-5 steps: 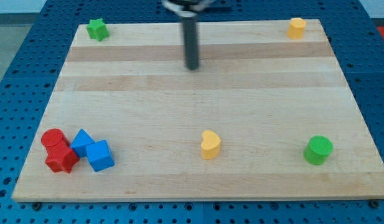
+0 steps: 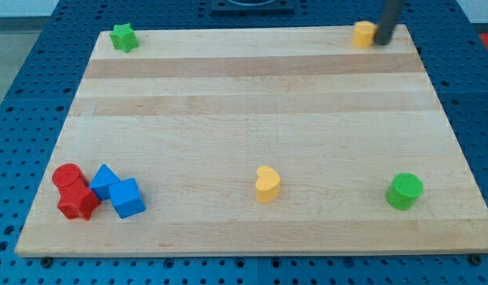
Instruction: Place the yellow hexagon to the right of green star
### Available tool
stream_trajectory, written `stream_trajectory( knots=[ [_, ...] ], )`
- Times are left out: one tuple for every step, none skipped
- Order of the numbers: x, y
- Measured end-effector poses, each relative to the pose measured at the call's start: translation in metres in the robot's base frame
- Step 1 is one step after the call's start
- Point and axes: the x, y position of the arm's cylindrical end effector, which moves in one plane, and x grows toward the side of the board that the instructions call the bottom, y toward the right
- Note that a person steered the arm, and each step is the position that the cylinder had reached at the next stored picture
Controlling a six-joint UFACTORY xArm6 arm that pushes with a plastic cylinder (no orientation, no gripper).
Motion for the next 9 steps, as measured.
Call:
stream_trajectory(
  knots=[
    [0.000, -0.102],
    [0.011, -0.156],
    [0.048, -0.135],
    [0.053, -0.067],
    [0.021, 0.000],
    [-0.026, 0.020],
    [-0.042, -0.029],
    [-0.041, -0.136],
    [-0.041, -0.237]
  ],
)
